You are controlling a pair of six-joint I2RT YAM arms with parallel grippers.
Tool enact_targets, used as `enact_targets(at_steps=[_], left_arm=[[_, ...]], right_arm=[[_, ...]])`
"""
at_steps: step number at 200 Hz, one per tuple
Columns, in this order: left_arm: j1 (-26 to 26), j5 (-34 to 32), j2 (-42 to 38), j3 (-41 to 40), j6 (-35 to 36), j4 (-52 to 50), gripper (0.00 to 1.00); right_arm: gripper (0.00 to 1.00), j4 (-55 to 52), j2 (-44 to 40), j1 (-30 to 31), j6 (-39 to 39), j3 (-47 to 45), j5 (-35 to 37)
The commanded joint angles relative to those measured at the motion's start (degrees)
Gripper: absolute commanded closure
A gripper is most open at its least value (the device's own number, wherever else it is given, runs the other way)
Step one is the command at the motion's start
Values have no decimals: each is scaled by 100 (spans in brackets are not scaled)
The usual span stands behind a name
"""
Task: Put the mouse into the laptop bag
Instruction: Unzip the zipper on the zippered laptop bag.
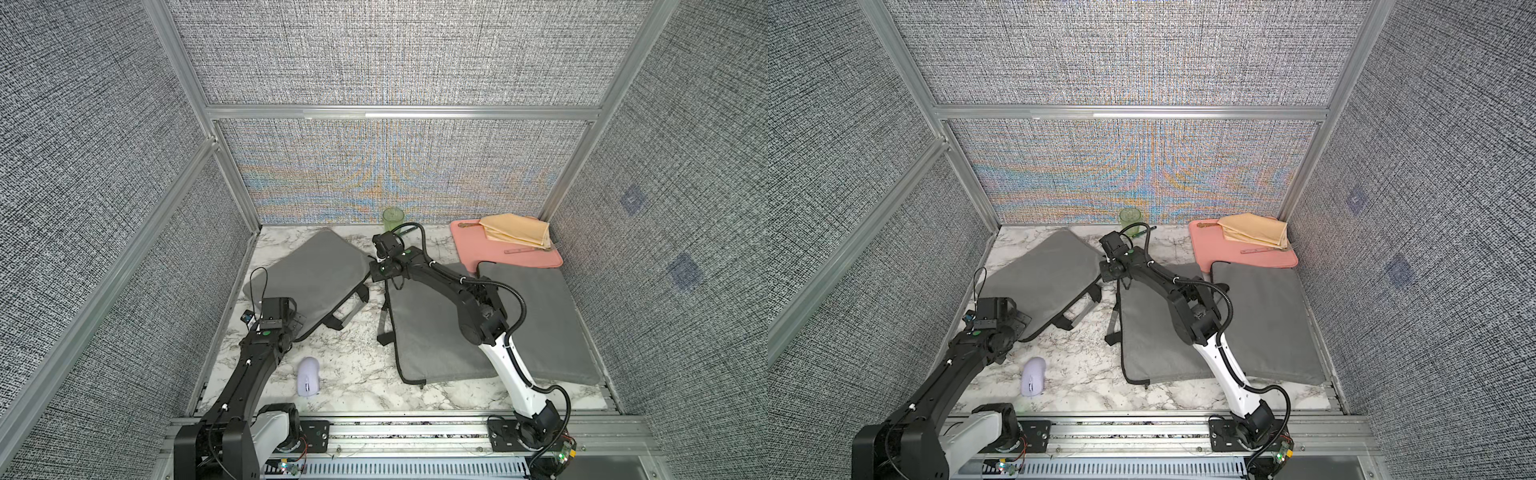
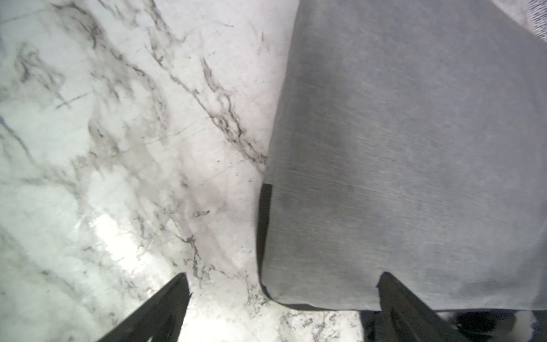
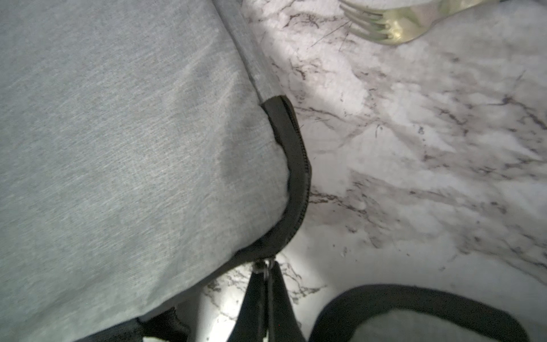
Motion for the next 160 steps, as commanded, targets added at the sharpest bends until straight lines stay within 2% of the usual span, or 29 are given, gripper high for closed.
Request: enact_targets(at_steps=[1,11,24,28,46,69,91,114,133,160], left_arm=[[23,350,431,-246,188,999,6],[30,829,883,-297,179,1585,24],[12,1279,1444,-149,78,1852,65],[1,1380,1611,-117,61,1987,75],[-11,1656,2171,32,-127,2288,99],[-12,1723,2334,20,-350,2472,100],[-20,1637,2006,-77,-483,2423,100],[-36,1583,1623,-131,-569,2242,100],[-81,1522,1380,-232,-697,2132,100],[-124,1200,845,-489,-900,1929,100]], right_arm=[[100,-19,-17,1,-99,-34,-41],[100,68,-86,28,-116,-181,-114],[100,241,-246,103,-176,-525,-123],[100,298,-308,132,-200,-635,-131],[100,584,-602,290,-304,-1232,-162],[100,767,-904,617,-493,-1808,-194],[100,892,-1114,988,-581,-2234,-173],[100,1228,-1327,1297,-452,-2561,-564],[100,1337,-1352,1556,-353,-2453,-840],[100,1054,-1116,1858,-316,-1801,-957]])
